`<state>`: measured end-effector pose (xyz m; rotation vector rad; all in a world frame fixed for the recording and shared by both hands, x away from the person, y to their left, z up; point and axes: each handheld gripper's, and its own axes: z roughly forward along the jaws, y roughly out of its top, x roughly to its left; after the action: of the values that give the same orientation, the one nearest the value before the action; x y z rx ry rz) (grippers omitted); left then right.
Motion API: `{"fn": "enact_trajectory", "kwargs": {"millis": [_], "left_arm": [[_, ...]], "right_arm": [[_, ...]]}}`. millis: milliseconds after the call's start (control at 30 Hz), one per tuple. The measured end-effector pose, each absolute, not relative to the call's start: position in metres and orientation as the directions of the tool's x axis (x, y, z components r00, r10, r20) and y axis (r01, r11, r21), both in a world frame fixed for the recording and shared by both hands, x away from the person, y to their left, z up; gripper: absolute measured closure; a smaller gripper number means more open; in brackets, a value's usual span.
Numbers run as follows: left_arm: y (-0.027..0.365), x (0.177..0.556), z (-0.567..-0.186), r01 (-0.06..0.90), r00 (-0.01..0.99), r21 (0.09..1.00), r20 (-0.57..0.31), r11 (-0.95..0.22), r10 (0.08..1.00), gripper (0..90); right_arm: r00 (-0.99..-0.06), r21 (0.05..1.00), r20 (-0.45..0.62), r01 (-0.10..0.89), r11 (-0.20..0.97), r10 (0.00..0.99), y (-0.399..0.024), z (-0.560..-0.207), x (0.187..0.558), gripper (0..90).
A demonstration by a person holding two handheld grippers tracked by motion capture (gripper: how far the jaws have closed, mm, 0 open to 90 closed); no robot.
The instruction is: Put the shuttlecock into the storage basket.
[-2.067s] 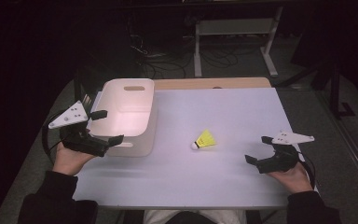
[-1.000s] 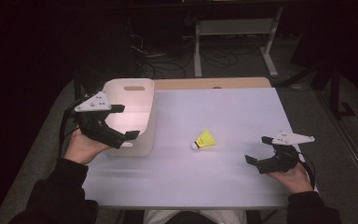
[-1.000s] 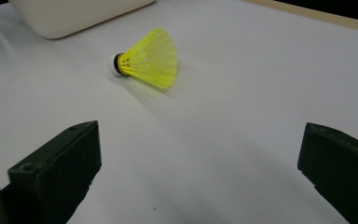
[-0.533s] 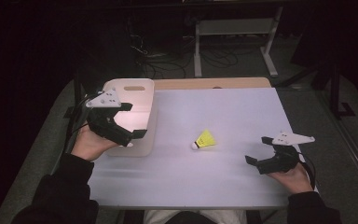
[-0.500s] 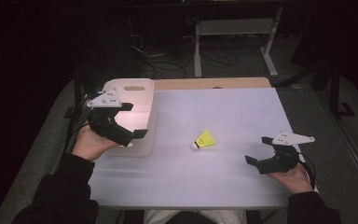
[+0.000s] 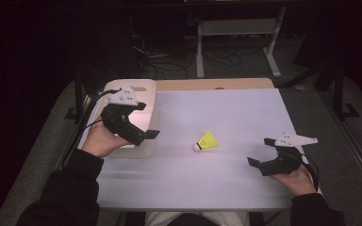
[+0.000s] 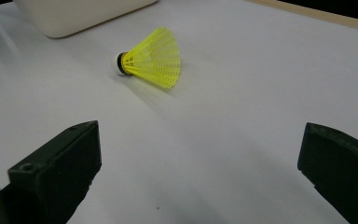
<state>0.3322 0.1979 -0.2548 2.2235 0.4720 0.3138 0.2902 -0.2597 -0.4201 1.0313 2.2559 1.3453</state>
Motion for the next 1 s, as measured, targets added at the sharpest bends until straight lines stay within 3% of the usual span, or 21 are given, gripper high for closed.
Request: {"fn": "enact_trajectory", "kwargs": {"millis": [1000], "left_arm": [[0.151, 0.352, -0.271, 0.237, 0.936, 0.679, 0.031, -0.695, 0.349, 0.0]], "right_arm": [[-0.693, 0.861, 0.092, 0.416, 0.293, 0.715, -0.259, -0.42, 0.29, 0.0]]}}
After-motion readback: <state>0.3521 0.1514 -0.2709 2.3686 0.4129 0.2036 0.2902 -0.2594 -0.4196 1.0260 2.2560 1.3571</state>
